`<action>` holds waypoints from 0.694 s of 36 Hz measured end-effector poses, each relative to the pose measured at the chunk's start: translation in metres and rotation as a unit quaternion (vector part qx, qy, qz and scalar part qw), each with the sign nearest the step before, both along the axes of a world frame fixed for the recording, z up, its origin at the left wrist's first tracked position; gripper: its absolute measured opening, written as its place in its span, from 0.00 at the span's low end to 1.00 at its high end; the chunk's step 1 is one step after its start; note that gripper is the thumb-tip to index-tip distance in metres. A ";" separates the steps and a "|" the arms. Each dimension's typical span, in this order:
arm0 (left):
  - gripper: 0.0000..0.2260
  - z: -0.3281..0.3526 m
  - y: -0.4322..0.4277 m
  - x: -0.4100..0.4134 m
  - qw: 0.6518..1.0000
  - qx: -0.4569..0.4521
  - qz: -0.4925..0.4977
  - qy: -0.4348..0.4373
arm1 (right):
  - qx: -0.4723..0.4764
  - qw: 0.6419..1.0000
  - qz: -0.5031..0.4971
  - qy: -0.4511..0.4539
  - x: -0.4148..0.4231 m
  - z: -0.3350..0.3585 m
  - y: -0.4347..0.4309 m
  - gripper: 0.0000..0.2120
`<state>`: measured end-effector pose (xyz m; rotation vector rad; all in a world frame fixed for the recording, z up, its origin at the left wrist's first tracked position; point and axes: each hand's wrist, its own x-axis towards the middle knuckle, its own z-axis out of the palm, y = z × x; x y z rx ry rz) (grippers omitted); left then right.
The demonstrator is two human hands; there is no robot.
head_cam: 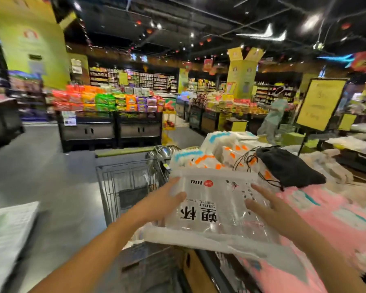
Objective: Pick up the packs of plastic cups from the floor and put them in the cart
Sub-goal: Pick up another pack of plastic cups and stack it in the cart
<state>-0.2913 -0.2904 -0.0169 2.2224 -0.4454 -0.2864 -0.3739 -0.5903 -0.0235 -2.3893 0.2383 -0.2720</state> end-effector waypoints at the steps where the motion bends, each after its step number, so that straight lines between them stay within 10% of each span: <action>1: 0.24 -0.002 0.006 0.012 1.000 -0.002 0.008 -0.005 | 0.001 1.000 0.010 -0.004 0.018 -0.004 0.005 0.32; 25: 0.29 -0.114 0.073 0.238 0.958 -0.049 0.275 0.059 | 0.000 0.963 0.259 0.071 0.397 -0.106 0.080 0.30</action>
